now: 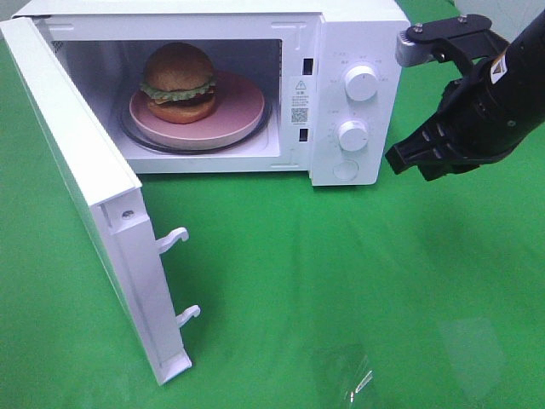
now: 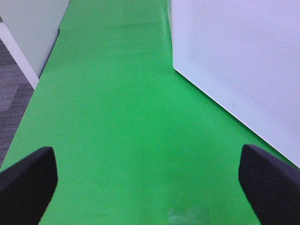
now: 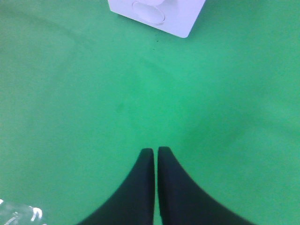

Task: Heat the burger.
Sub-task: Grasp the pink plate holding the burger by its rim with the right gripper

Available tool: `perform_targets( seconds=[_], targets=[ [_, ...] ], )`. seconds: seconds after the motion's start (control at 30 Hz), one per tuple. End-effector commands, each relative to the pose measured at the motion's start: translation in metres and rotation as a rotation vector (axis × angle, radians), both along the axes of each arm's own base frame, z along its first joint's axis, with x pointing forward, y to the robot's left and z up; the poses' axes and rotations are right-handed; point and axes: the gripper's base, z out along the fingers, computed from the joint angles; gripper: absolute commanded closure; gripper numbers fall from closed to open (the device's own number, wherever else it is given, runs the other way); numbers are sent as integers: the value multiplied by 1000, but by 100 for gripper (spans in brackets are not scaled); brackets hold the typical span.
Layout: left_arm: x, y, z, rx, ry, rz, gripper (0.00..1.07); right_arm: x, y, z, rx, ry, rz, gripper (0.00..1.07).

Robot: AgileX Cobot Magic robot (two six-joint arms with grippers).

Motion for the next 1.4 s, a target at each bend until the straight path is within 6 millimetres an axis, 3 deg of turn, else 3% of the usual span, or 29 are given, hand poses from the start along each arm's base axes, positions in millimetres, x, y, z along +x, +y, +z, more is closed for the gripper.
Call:
perform_targets(
  seconds=[0.03, 0.2, 0.33, 0.4, 0.8, 0.9, 0.97, 1.0, 1.03, 1.07, 1.1, 1.13, 1.17, 1.2, 1.27, 1.4],
  targets=[
    [-2, 0, 0, -2, -28, -3, 9, 4, -1, 15, -97, -52, 131, 103],
    [-2, 0, 0, -2, -28, -3, 9, 5, 0, 17, -151, -72, 226, 102],
    [-2, 0, 0, -2, -28, -3, 9, 5, 0, 17, -262, -91, 409, 102],
    [-2, 0, 0, -2, -28, -3, 9, 5, 0, 17, -377, -117, 602, 102],
    [-2, 0, 0, -2, -28, -3, 9, 5, 0, 17, -653, -177, 1065, 97],
    [-2, 0, 0, -2, -28, -3, 9, 5, 0, 17, -666, -181, 1097, 96],
    [-2, 0, 0, -2, -28, -3, 9, 5, 3, 17, -618, -189, 1075, 85],
    [-2, 0, 0, -2, -28, -3, 9, 5, 3, 17, -618, -189, 1075, 85],
    [-2, 0, 0, -2, -28, -3, 9, 4, 5, 17, -581, -194, 1050, 74],
    [-2, 0, 0, -2, -28, -3, 9, 4, 5, 17, -581, -194, 1050, 74],
    [-2, 0, 0, -2, -28, -3, 9, 4, 8, 18, -542, -201, 1006, 57],
    [-2, 0, 0, -2, -28, -3, 9, 4, 8, 18, -542, -201, 1006, 57],
    [-2, 0, 0, -2, -28, -3, 9, 3, 12, 18, -522, -208, 961, 41],
    [-2, 0, 0, -2, -28, -3, 9, 3, 12, 18, -522, -208, 961, 41],
    [-2, 0, 0, -2, -28, -3, 9, 2, 22, 20, -515, -240, 908, 11],
    [-2, 0, 0, -2, -28, -3, 9, 0, 28, 21, -550, -260, 937, 7]
  ],
)
